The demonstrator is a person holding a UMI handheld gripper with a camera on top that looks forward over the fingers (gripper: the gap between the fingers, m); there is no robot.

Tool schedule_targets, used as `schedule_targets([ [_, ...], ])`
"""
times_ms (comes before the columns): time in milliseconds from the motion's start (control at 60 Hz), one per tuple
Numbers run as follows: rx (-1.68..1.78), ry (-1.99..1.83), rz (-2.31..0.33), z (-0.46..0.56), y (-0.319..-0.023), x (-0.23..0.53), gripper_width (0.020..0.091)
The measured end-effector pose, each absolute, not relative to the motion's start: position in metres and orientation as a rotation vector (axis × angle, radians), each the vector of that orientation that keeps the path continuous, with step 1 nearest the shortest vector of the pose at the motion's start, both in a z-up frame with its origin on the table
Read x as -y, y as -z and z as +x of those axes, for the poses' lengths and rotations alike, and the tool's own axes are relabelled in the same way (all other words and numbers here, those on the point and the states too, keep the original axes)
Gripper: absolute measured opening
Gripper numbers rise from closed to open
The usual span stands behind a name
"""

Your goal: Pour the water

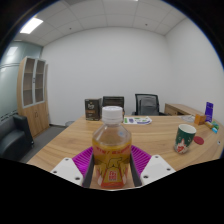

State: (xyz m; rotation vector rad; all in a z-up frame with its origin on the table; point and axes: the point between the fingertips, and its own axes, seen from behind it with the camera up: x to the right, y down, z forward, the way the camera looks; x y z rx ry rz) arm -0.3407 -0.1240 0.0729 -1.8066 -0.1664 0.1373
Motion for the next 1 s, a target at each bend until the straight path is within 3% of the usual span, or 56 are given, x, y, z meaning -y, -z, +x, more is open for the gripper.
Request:
schedule_targets([
  [167,0.197,-0.163,-1.775,-0.343,-0.076,0.118,0.0451],
  [300,0.131,-0.253,-1.795,-0.329,-0.085,0.100,0.0447],
  [483,-0.203,-0.589,-1.755,-0.269,-0.136,0.056,0.0448],
  [583,-0.497,-0.875,-1.714,-0.237,-0.136,0.036,0.0446],
  [767,-0.987,-1.423,-1.489,-0.203,-0.150,0.018,0.0447],
  [1000,-1.342,-1.790,-1.193,-0.184,-0.167,0.008,0.0448],
])
